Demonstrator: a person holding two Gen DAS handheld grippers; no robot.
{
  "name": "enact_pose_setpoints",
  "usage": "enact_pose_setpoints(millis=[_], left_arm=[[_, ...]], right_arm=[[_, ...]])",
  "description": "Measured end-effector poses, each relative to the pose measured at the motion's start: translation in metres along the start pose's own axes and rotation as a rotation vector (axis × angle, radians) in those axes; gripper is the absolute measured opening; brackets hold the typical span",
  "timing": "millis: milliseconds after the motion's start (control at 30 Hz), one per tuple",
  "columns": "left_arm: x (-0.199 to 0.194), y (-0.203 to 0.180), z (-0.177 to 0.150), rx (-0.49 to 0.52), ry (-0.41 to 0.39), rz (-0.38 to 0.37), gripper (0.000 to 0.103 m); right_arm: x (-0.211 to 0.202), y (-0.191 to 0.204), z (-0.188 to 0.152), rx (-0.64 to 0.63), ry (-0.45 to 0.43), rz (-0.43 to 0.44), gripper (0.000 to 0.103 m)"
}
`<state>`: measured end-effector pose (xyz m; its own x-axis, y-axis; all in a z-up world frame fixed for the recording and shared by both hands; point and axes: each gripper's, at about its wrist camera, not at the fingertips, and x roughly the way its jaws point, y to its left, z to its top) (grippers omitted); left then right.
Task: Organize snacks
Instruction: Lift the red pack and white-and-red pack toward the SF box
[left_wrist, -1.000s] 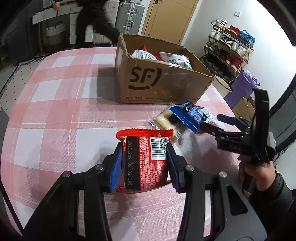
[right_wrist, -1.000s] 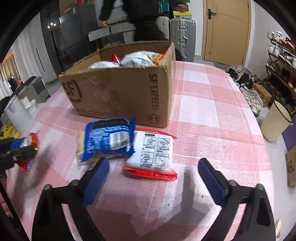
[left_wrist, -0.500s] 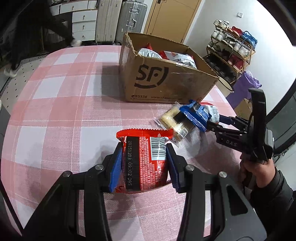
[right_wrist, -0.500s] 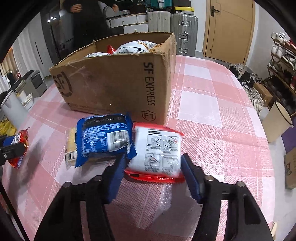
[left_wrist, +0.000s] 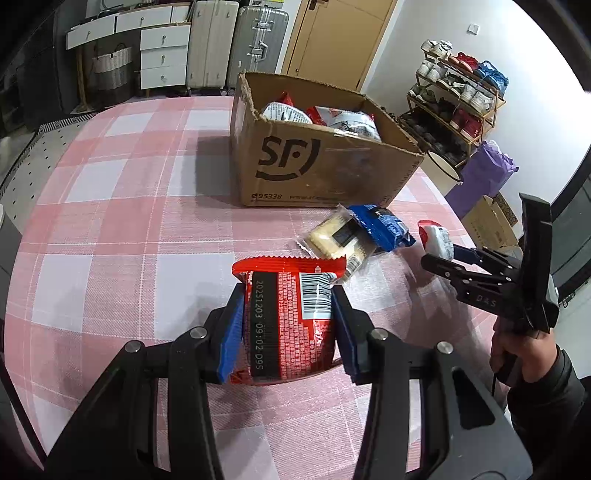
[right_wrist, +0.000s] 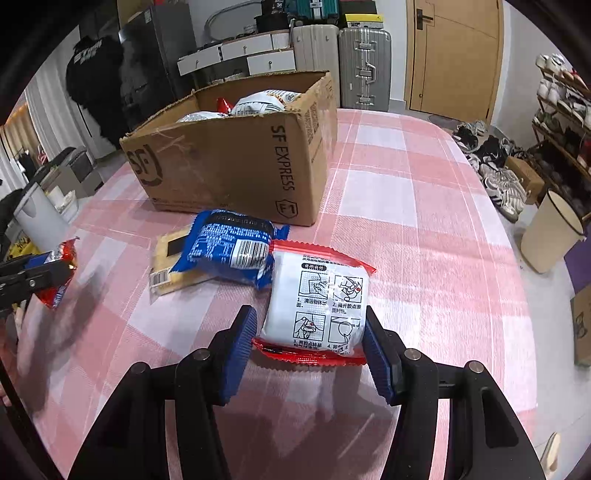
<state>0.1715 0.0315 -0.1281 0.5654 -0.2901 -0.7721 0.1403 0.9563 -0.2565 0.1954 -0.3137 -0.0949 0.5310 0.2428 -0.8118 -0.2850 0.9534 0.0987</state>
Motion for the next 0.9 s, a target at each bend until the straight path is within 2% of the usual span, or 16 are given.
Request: enact_pose_setpoints(millis=[200,433,900], left_arm=[[-0.009,-0.005,0.002,0.015,-0.019,0.003,0.041],[-0.022,-0.012,0.011,0.039,-0.045,0.018,0.041],[-0.055,-0.025,0.062,0.104,-0.127,0.044,0.041]], right_arm=[[-0.025,-0.001,-0.001,0.051,-0.051,0.046,0.057],[-0.064,0.013,0.014,0.05,-0.143,0.109,0.057],[-0.137,0.045,0.065,-0.021,-0.299,0.191,0.057]])
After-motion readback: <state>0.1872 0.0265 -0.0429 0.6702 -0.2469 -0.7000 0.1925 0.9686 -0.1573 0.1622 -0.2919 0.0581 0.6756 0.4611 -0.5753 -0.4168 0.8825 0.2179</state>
